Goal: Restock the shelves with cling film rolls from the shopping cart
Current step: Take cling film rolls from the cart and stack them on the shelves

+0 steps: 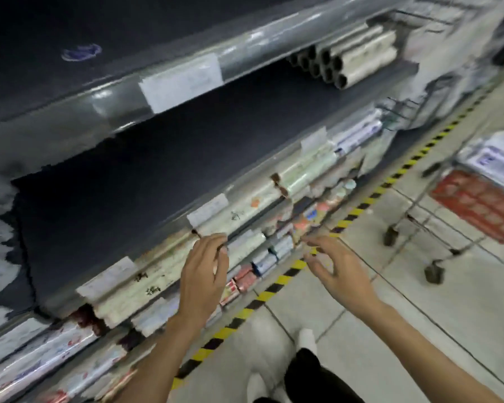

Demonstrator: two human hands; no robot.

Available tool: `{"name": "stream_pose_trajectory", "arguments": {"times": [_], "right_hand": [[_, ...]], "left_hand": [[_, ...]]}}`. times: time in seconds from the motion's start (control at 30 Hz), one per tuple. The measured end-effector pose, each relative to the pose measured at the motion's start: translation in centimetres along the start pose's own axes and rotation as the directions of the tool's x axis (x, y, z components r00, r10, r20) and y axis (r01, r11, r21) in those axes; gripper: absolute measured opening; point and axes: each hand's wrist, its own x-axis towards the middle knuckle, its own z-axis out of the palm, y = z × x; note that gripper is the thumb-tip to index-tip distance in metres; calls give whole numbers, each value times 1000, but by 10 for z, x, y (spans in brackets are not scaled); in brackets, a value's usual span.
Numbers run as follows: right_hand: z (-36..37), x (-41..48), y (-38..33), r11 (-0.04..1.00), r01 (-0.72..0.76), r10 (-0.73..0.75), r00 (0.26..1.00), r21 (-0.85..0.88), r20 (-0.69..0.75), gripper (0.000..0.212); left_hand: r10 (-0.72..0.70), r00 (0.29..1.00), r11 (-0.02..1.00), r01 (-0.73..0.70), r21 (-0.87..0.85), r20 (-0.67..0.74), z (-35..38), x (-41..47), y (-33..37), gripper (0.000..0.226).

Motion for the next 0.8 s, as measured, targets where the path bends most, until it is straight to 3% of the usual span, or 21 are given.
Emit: {"name": "stream_pose_trajectory", "arguments": {"times": [0.07,0.17,0.37,0.53,0.7,0.8], "right_hand": [[-19,-45,33,994,-113,112,991,-7,-77,44],[-51,-107,78,953,-304,300,934,8,-192,46],[-113,-185,166,840,-539,524,780,60,-343,44],[-181,-203,235,779,-623,598,698,77,-393,46],[-252,-194,296,769,-634,603,677,81,-422,53],[-290,-174,334,759,-644,608,654,90,-451,45]], "left_hand": [[5,988,997,8,-82,155,33,0,21,46],[53,938,990,-4,-144,344,87,-4,50,55],[214,769,976,-146,-161,602,203,9,112,55],[364,623,923,-342,-178,692,297,36,168,42],[428,607,887,-423,-184,670,372,78,221,54],[469,604,863,-469,-188,645,416,115,259,58]]}}
